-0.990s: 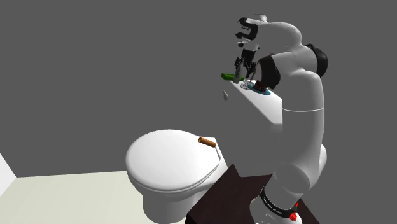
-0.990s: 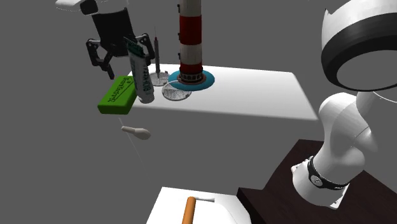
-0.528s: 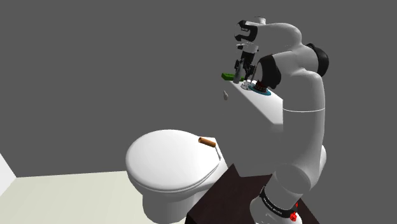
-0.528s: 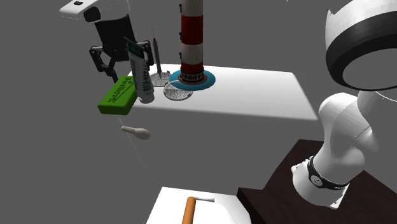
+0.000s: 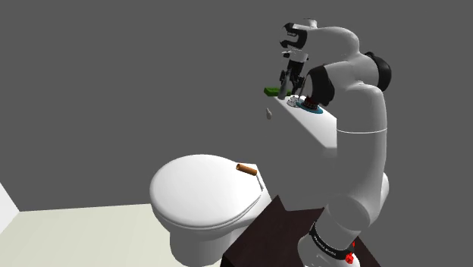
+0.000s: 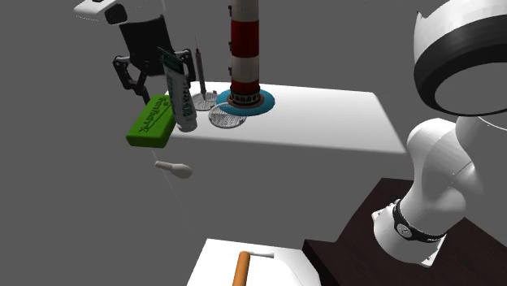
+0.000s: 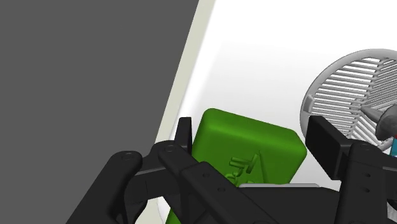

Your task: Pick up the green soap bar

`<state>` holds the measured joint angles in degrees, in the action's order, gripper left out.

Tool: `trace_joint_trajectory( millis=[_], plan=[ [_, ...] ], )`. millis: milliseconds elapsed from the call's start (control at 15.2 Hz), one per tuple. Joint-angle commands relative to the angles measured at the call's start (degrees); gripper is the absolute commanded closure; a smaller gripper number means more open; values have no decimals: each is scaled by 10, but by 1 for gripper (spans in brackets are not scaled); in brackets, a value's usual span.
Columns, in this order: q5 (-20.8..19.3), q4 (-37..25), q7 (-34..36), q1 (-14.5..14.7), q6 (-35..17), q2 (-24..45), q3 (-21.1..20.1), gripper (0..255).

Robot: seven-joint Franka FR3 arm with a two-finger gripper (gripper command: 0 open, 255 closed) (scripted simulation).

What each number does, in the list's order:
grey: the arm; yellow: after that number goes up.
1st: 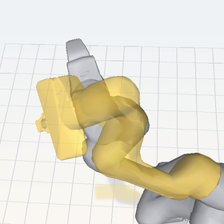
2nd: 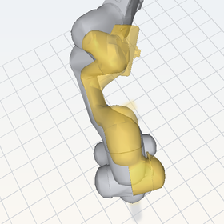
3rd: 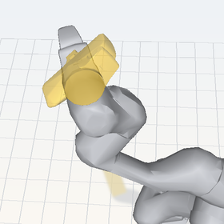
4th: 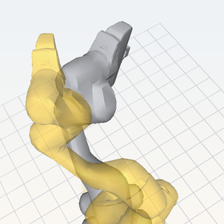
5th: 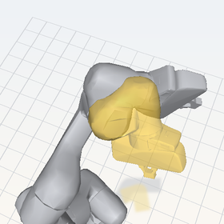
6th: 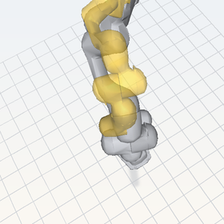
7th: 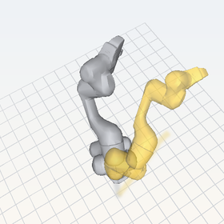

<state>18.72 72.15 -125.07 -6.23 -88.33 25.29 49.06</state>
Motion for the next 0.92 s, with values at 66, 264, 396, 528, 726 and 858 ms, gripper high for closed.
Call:
trace_joint_trajectory(
  millis=[66,264,396,528,726,858],
  plan=[
    [6,-36,0,-13,27,9,-2,255],
    [13,-76,1,-29,57,19,-5,255],
    [20,-107,1,-42,79,27,-7,255],
    [27,-140,2,-57,101,37,-10,255],
    [42,-200,5,-86,140,57,-17,255],
    [49,-227,6,-99,156,66,-20,255]
  ],
)
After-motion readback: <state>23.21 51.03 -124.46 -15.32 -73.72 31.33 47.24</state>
